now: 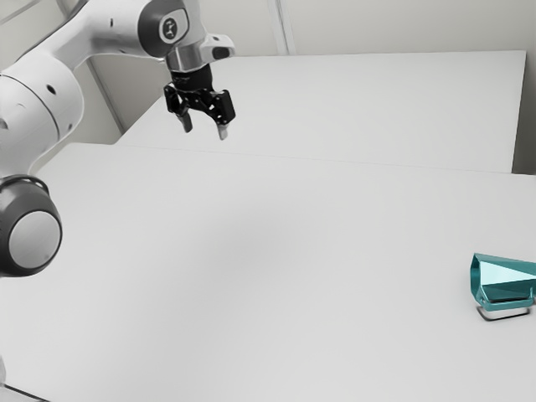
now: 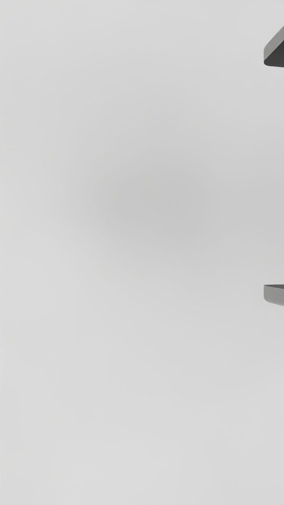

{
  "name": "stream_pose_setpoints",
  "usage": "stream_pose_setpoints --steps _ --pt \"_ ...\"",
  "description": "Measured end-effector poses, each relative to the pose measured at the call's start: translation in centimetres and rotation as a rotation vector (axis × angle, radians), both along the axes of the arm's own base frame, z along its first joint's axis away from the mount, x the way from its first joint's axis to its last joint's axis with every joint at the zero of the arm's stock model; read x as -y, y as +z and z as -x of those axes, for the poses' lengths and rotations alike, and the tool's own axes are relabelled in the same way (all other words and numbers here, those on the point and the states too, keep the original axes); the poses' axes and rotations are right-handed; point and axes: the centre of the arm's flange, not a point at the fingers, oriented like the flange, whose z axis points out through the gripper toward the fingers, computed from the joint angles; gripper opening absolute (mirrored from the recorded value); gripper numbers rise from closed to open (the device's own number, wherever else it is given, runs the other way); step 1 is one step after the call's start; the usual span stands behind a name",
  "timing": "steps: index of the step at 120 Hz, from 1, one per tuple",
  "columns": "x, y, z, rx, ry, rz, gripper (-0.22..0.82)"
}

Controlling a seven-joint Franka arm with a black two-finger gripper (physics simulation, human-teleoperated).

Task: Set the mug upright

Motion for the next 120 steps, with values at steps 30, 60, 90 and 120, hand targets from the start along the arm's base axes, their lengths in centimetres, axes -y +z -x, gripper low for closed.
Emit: stream_pose_setpoints --steps 30,60,90,120 --pt "0.2 -0.7 1.1 -0.023 0.005 0.068 0.6" --pt "7.1 -7.1 7.0 -0.046 0.029 0.421 0.6" --pt "18.4 -13.6 11.2 -0.096 0.106 0.769 0.6" --pt "26.7 -18.0 13.1 -0.071 0.082 0.891 0.6"
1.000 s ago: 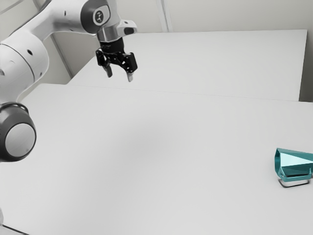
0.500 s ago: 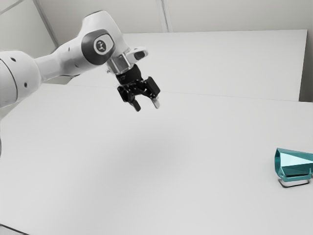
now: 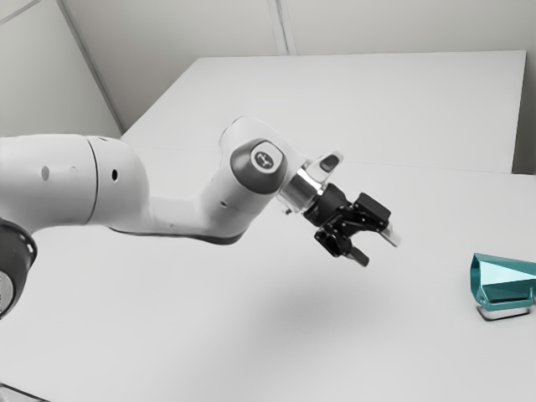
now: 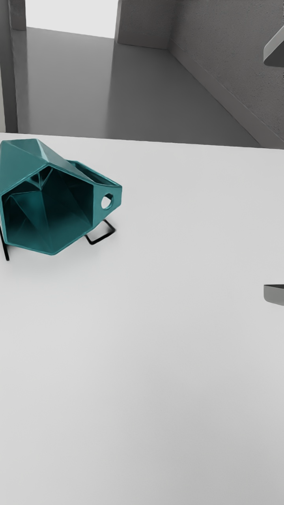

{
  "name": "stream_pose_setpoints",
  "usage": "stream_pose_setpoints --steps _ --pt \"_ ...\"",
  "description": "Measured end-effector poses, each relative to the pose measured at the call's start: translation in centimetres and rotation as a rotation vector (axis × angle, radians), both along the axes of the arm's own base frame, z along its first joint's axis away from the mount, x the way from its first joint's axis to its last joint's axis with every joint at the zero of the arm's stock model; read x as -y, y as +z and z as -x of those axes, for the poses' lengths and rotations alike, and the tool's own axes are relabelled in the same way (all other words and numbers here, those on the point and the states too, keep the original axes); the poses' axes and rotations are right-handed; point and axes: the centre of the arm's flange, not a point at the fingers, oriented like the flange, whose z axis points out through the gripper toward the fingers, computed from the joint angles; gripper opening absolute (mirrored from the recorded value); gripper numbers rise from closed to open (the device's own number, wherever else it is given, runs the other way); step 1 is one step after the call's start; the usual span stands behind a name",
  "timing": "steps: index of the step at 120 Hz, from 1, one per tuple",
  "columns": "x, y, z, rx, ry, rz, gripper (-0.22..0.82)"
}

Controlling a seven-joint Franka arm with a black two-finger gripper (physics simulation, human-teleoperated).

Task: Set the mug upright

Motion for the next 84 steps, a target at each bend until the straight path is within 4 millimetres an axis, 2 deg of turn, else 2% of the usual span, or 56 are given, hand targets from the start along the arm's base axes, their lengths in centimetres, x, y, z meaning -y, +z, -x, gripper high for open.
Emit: stream_pose_setpoints --steps 32,61,84 --pt "4.9 -4.8 0.5 0.026 0.016 0.044 0.6" --pt "10.2 -6.3 -0.8 0.096 -0.01 0.103 0.6" --pt "12.2 -7.7 -2.7 0.149 -0.003 0.13 0.6"
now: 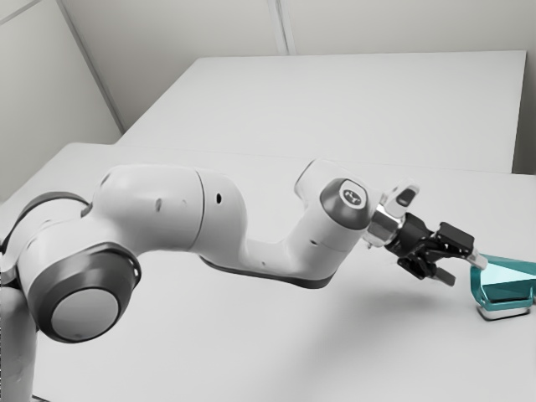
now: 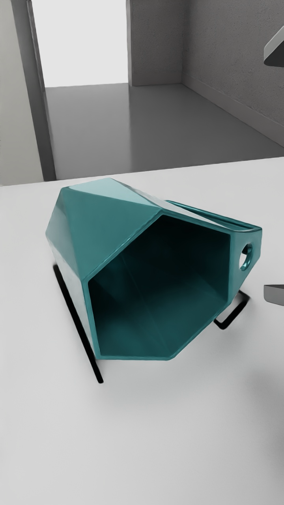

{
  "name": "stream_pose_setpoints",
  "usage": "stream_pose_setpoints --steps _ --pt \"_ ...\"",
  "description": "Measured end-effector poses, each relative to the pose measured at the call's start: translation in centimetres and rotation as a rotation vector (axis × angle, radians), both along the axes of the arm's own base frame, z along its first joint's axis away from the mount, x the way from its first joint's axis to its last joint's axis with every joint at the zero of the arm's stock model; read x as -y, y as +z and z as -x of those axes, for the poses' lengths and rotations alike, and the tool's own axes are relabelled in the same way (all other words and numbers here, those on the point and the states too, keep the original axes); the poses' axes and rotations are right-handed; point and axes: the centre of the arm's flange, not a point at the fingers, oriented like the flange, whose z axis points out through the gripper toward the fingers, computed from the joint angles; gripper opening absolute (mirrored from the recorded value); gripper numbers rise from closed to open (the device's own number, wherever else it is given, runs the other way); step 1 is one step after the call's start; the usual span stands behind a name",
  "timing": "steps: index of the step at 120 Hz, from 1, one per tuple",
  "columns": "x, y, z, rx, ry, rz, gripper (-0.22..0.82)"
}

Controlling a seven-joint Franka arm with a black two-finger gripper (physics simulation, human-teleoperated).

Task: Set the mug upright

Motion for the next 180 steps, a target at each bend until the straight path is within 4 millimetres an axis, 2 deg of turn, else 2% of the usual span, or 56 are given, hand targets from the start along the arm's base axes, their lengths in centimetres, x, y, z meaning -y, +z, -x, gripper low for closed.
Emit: stream_pose_setpoints --steps 66,112,130,154,165,180 --pt "1.4 -1.6 -1.9 0.103 0.001 0.021 0.6" --pt "3.3 -3.1 -2.0 0.136 -0.028 0.031 0.6" --pt "4.4 -3.3 -2.0 0.153 -0.043 0.04 0.6" --pt "4.9 -3.3 -2.0 0.166 -0.052 0.045 0.6" --pt "5.2 -3.4 -2.0 0.17 -0.055 0.048 0.58" --pt "5.3 -3.6 -2.0 0.168 -0.058 0.052 0.47"
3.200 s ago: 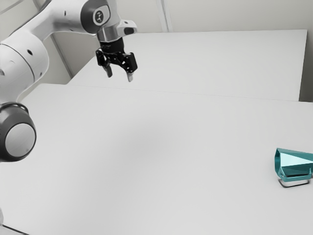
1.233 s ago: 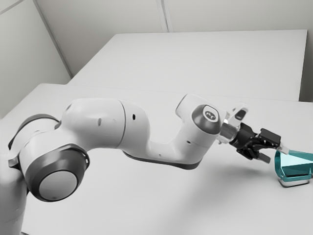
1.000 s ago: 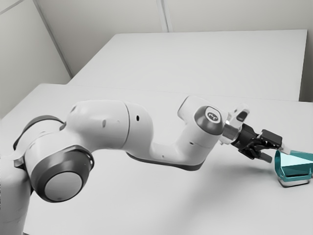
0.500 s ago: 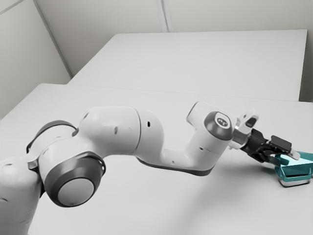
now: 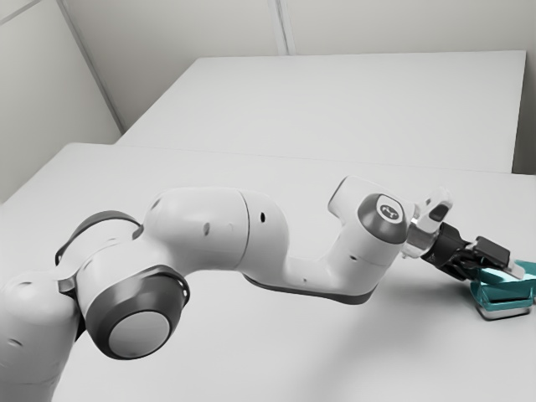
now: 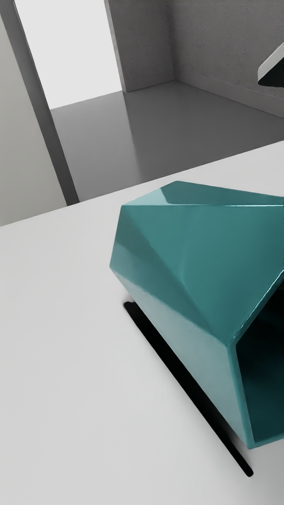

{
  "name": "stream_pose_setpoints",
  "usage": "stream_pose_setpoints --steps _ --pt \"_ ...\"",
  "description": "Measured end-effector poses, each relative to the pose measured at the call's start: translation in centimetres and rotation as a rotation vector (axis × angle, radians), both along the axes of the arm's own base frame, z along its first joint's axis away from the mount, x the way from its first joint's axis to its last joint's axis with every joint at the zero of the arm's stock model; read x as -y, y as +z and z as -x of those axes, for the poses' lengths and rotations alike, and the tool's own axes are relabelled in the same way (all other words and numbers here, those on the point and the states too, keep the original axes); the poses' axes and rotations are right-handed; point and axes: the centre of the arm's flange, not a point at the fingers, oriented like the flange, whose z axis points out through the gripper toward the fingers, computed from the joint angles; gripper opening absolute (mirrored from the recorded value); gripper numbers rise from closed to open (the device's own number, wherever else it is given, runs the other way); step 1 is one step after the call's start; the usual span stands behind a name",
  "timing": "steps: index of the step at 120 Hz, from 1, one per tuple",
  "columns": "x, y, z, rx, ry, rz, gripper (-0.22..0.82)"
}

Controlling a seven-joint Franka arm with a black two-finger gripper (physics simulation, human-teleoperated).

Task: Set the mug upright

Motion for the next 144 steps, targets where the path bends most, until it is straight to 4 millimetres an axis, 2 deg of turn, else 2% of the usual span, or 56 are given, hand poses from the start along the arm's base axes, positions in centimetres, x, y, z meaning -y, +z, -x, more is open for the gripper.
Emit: stream_pose_setpoints --steps 61,75,96,108,124,144 --pt "0.2 -0.4 0.3 -0.004 -0.004 0.004 -0.04" --pt "0.5 -0.4 0.4 -0.011 0.001 0.011 -0.11" --pt "0.5 0.2 0.4 -0.005 0.007 0.013 -0.15" --pt "0.6 1.7 0.4 0.016 0.005 0.016 -0.15" --pt "-0.1 5.9 0.4 0.062 0.006 0.027 -0.16" --pt "-4.5 13.1 1.0 0.172 -0.018 -0.047 -0.17"
